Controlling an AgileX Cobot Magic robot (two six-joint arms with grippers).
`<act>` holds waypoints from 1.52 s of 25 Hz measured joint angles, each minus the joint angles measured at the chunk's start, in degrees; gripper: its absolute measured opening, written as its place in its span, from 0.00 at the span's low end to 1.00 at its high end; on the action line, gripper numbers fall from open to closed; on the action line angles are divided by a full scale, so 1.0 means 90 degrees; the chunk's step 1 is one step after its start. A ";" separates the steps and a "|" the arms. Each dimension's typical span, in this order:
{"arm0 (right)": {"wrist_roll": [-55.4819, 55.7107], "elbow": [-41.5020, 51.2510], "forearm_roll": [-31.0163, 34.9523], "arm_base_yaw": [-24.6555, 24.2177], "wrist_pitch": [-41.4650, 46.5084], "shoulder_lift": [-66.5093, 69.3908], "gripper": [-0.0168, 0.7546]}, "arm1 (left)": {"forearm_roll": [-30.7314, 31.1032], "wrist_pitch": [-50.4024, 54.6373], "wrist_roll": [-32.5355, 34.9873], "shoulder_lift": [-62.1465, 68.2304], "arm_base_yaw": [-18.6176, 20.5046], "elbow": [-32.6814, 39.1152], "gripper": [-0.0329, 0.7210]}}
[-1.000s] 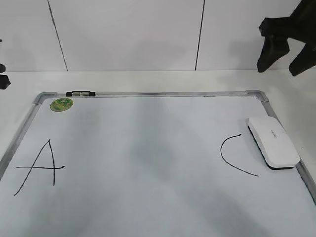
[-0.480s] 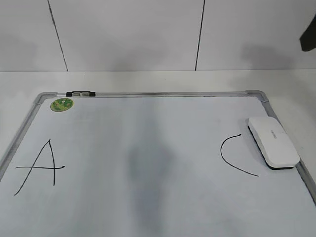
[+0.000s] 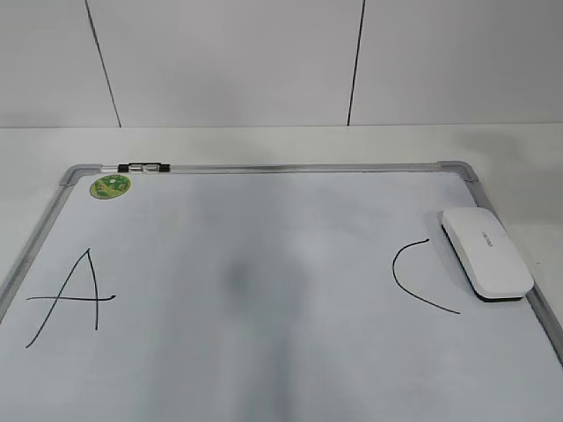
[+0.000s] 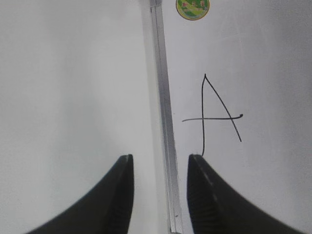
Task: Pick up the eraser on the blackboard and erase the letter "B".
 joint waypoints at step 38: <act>-0.1257 0.4228 -0.0396 0.0000 -0.0684 -0.5643 0.76 | 0.0007 -0.0706 0.0467 -0.7204 0.0000 0.4582 0.35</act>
